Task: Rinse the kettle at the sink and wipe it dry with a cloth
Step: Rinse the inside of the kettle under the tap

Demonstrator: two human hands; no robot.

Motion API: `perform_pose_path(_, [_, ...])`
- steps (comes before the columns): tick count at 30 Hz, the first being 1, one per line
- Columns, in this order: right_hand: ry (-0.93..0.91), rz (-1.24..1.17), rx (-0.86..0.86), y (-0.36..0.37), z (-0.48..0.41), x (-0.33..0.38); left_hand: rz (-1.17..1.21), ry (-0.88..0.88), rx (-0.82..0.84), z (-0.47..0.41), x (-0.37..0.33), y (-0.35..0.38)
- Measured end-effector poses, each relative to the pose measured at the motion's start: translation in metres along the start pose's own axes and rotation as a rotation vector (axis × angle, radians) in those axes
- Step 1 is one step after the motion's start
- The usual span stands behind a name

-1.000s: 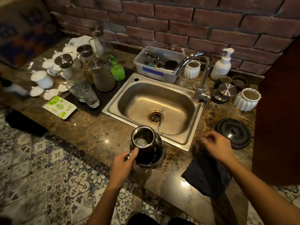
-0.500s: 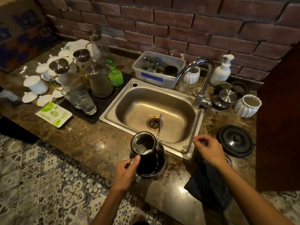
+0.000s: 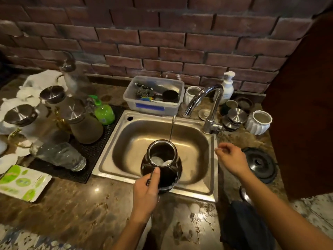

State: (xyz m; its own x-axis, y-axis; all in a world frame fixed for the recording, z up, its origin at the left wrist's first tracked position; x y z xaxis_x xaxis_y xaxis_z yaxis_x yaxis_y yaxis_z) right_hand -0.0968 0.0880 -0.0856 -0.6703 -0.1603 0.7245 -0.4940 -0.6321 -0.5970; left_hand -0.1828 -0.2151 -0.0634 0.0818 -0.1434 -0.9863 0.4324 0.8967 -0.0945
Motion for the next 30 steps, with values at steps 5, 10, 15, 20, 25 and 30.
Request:
perform_pose_path(5, [0.068,0.005,-0.092,-0.002,-0.047,0.010,-0.073,0.039,0.003,-0.049,-0.006,0.016])
perform_pose_path(10, [0.139,0.071,-0.123,-0.002,-0.082,0.003,-0.168,0.023,-0.013,-0.086,-0.001,0.039])
perform_pose_path(15, [0.125,0.044,-0.114,0.002,-0.103,-0.003,-0.134,-0.027,-0.008,-0.096,-0.010,0.066])
perform_pose_path(20, [0.095,0.020,-0.105,0.003,-0.115,-0.008,-0.086,-0.064,-0.007,-0.093,-0.019,0.084])
perform_pose_path(25, [0.060,0.015,-0.117,0.002,-0.125,-0.014,-0.080,-0.091,-0.050,-0.090,-0.021,0.091])
perform_pose_path(30, [0.059,-0.008,-0.102,0.000,-0.128,-0.018,-0.057,-0.102,-0.079,-0.086,-0.025,0.092])
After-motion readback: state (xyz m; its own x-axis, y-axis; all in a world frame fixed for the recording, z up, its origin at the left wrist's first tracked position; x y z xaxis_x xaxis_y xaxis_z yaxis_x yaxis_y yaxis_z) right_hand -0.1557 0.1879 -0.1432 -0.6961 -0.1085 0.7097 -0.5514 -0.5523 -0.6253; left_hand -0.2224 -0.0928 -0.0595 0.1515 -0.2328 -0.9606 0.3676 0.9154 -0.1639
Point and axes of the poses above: each hand's wrist, its own z-axis away from the middle knuckle, its own y-axis out of the palm, x = y × z, the point moved 5 cm from there along -z, towards the middle knuckle, and after that the axes turned 4 degrees about y, right-handed, at the moved point
